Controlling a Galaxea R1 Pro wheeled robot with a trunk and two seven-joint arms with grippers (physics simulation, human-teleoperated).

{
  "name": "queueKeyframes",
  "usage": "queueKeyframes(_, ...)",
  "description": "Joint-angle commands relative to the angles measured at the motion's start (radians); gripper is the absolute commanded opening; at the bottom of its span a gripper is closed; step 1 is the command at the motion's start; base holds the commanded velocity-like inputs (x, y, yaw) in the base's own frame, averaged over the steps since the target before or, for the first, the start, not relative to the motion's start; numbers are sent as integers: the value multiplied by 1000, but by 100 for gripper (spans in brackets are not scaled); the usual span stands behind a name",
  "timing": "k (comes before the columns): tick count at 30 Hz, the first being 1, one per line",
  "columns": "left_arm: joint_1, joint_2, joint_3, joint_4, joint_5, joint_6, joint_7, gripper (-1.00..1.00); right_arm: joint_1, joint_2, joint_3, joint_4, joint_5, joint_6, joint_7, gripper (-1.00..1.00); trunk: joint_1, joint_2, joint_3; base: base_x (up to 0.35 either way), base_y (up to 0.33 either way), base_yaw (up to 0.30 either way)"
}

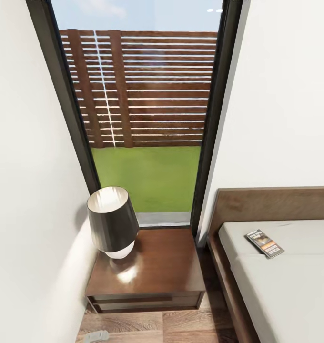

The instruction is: In the bedroom, move the book from the bed onto either nightstand, and place the two sandals side by side next to the bed.

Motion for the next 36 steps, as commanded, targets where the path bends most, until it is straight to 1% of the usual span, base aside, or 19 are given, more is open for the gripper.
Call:
queueKeyframes(1, -1, 0, 8, 1, -11, -4, -3, 100, -1, -1, -9, 1, 10, 1, 2, 100, -4, 6, 2, 0, 0, 0)
queueKeyframes(36, -1, 0, 7, 1, -11, -4, -3, 100, -1, -1, -8, 1, 11, 1, 0, 100, -138, 251, 112, 0, 0, 0)
